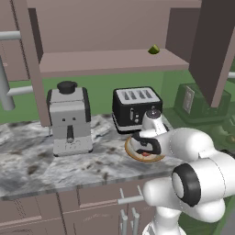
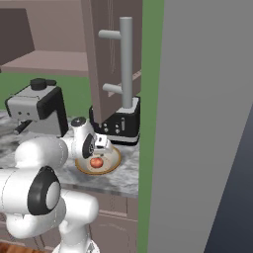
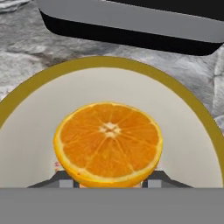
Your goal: Open the cabinet. Pick the peach and orange from the cabinet and place them into the bowl. Then close the cabinet.
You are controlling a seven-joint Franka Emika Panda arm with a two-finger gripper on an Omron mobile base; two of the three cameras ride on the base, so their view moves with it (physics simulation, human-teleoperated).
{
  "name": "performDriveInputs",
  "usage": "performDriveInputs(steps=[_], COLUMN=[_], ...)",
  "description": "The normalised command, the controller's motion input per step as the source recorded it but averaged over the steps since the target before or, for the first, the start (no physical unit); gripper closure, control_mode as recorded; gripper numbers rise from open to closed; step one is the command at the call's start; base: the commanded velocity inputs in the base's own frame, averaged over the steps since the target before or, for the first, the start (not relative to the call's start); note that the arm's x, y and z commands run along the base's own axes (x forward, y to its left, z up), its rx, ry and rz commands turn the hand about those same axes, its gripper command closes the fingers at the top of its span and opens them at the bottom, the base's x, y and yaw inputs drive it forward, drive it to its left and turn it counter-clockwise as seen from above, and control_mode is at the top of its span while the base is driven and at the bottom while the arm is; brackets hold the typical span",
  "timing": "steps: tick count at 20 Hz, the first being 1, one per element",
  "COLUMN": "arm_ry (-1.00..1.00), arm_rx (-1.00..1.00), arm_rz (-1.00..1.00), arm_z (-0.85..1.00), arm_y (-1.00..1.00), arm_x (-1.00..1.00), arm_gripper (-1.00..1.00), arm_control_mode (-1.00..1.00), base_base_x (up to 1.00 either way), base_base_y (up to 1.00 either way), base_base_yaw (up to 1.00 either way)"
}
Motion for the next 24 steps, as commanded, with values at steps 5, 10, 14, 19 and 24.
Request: performDriveInputs(steps=[5,10,14,19,24], arm_ry=[0.0,-0.01,-0.12,-0.26,-0.27], arm_rx=[0.0,0.0,0.0,0.0,0.0], arm_rz=[0.0,0.0,0.0,0.0,0.0], arm_z=[0.0,0.09,0.75,1.0,0.95], arm_y=[0.0,0.0,0.0,0.0,0.0], arm_x=[0.0,-0.01,-0.32,-0.66,-0.66], arm_gripper=[-1.0,-1.0,-1.0,-1.0,-1.0], arm_control_mode=[-1.0,-1.0,-1.0,-1.0,-1.0], base_base_x=[0.0,0.0,0.0,0.0,0.0], base_base_y=[0.0,0.0,0.0,0.0,0.0], base_base_yaw=[0.0,0.0,0.0,0.0,0.0])
